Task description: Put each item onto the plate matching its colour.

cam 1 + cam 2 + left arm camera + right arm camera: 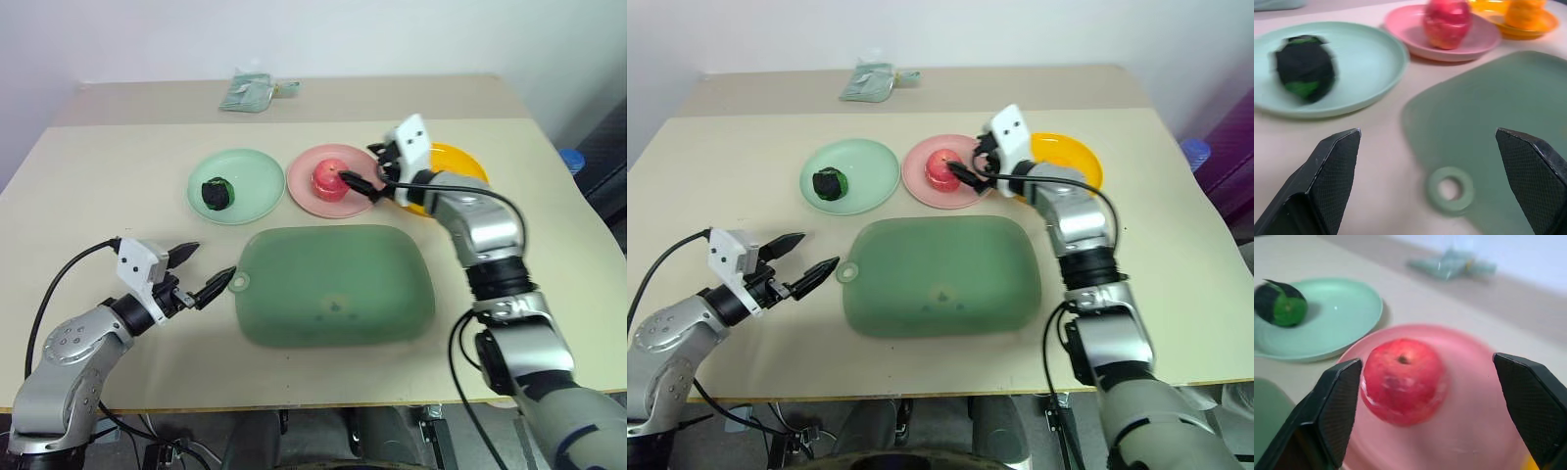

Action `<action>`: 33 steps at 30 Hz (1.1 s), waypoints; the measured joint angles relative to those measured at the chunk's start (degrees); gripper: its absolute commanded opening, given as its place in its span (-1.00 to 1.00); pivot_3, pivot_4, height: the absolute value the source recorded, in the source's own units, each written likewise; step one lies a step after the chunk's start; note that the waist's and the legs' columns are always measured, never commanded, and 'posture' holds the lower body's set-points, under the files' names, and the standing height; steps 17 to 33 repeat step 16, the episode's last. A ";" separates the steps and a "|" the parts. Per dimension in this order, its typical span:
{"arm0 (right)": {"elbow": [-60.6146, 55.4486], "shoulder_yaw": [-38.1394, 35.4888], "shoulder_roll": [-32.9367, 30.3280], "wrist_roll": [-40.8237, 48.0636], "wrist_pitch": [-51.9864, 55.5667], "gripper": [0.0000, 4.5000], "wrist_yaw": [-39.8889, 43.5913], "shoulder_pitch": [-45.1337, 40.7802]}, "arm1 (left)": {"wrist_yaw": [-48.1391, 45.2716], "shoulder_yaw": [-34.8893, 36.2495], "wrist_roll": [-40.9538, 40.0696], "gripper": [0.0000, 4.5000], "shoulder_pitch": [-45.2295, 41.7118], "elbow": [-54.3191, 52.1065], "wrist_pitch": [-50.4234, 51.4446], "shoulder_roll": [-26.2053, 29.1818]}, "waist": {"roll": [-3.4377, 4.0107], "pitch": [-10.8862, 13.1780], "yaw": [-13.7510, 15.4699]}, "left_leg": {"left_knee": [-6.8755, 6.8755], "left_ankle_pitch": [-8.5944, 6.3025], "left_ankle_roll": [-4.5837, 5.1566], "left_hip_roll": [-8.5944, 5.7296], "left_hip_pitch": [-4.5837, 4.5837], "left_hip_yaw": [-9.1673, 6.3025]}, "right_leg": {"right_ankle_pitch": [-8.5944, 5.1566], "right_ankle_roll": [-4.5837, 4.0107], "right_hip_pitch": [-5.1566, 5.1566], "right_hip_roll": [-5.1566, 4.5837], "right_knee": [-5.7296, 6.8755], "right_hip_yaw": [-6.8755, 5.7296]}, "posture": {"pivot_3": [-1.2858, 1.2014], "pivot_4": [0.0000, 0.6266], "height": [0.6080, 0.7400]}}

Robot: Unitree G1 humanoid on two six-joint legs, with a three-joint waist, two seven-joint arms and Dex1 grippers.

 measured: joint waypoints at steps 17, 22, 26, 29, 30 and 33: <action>-3.77 -12.66 -17.69 7.24 1.41 0.98 15.04 26.13 | 4.26 14.96 3.54 1.00 11.58 5.09 -4.14 -0.45 | 0.00 0.00 -1.24 | -0.08 -0.07 0.13 0.12 0.85 0.36 | -0.03 -0.05 0.74 0.07 -0.03 0.17 | 0.03 -0.52 1.00; -3.77 -12.66 -17.69 7.24 1.41 0.98 15.04 26.13 | 4.26 14.96 3.54 1.00 11.58 5.09 -4.14 -0.45 | 0.00 0.00 -1.24 | -0.08 -0.07 0.13 0.12 0.85 0.36 | -0.03 -0.05 0.74 0.07 -0.03 0.17 | 0.03 -0.52 1.00; -3.77 -12.66 -17.69 7.24 1.41 0.98 15.04 26.13 | 4.26 14.96 3.54 1.00 11.58 5.09 -4.14 -0.45 | 0.00 0.00 -1.24 | -0.08 -0.07 0.13 0.12 0.85 0.36 | -0.03 -0.05 0.74 0.07 -0.03 0.17 | 0.03 -0.52 1.00; -3.77 -12.66 -17.69 7.24 1.41 0.98 15.04 26.13 | 4.26 14.96 3.54 1.00 11.58 5.09 -4.14 -0.45 | 0.00 0.00 -1.24 | -0.08 -0.07 0.13 0.12 0.85 0.36 | -0.03 -0.05 0.74 0.07 -0.03 0.17 | 0.03 -0.52 1.00; -3.77 -12.66 -17.69 7.24 1.41 0.98 15.04 26.13 | 4.26 14.96 3.54 1.00 11.58 5.09 -4.14 -0.45 | 0.00 0.00 -1.24 | -0.08 -0.07 0.13 0.12 0.85 0.36 | -0.03 -0.05 0.74 0.07 -0.03 0.17 | 0.03 -0.52 1.00; -3.77 -12.66 -17.69 7.24 1.41 0.98 15.04 26.13 | 4.26 14.96 3.54 1.00 11.58 5.09 -4.14 -0.45 | 0.00 0.00 -1.24 | -0.08 -0.07 0.13 0.12 0.85 0.36 | -0.03 -0.05 0.74 0.07 -0.03 0.17 | 0.03 -0.52 1.00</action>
